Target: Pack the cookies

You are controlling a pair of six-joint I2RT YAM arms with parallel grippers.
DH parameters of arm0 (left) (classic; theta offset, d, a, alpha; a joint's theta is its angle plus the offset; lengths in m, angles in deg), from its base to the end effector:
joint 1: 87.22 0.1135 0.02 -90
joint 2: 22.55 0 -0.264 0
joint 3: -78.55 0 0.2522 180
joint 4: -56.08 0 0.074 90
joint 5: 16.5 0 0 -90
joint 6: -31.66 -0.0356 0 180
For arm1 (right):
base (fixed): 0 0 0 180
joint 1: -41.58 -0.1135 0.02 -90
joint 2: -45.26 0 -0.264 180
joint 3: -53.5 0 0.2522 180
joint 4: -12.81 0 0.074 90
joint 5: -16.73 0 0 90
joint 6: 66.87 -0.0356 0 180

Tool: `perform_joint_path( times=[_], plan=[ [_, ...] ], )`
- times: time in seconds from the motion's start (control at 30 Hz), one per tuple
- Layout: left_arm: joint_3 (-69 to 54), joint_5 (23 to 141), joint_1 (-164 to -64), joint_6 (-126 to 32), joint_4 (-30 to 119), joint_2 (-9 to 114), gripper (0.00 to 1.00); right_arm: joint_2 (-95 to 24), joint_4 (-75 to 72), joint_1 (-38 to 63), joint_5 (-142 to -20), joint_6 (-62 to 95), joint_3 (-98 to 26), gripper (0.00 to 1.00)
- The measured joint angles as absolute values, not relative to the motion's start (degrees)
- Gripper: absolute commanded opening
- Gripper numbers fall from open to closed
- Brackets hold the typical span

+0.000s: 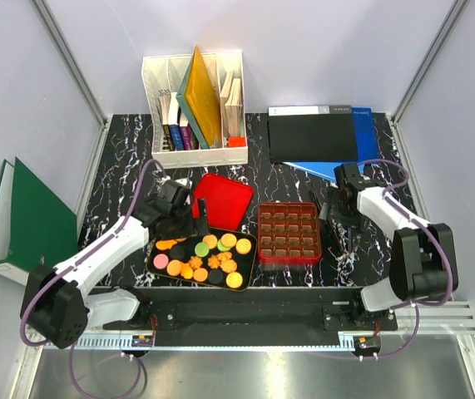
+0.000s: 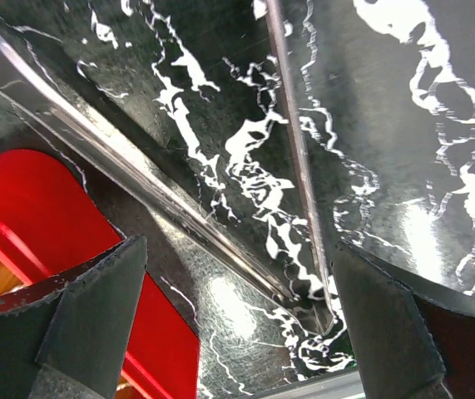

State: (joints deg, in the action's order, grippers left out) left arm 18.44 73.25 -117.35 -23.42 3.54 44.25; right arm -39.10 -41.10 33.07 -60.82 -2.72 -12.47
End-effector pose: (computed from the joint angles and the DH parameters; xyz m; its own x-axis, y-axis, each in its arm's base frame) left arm 0.1926 -0.1116 0.2326 -0.8956 -0.1421 -0.4216 -0.0154 0.9570 -0.2898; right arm 0.2646 0.0318 0.1930 -0.8826 0.2984 -0.3632 0.3391 0.9393 -0.0523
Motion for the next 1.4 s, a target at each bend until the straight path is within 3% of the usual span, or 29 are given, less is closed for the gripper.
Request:
perform_joint_path(
  times=[0.37,0.47,0.73,1.0,1.13,1.2,1.4],
  plan=[
    [17.3,74.6,-117.3,-24.4,4.3,47.0,0.99,-49.9,-40.8,34.8,-65.3,-3.8,-15.5,0.99],
    [17.2,74.7,-117.3,-24.5,4.6,47.1,0.99,-51.8,-40.9,36.1,-67.5,-4.4,-17.1,0.94],
    [17.0,74.8,-117.3,-24.9,4.6,48.5,0.99,-55.6,-43.3,36.7,-69.5,-5.4,-21.4,0.65],
    [15.6,75.0,-117.3,-25.4,4.7,50.0,0.99,-56.0,-43.6,36.7,-69.0,-6.3,-22.0,0.61],
    [15.1,75.2,-117.3,-25.4,4.7,51.3,0.99,-56.0,-43.3,36.7,-69.0,-6.9,-22.0,0.37],
    [14.9,75.4,-117.3,-25.5,4.8,51.9,0.99,-56.1,-43.0,36.7,-69.1,-7.1,-22.0,0.31],
    [14.6,75.8,-117.4,-25.5,4.8,52.2,0.99,-56.6,-43.2,36.7,-69.3,-7.4,-22.6,0.27]
  ],
)
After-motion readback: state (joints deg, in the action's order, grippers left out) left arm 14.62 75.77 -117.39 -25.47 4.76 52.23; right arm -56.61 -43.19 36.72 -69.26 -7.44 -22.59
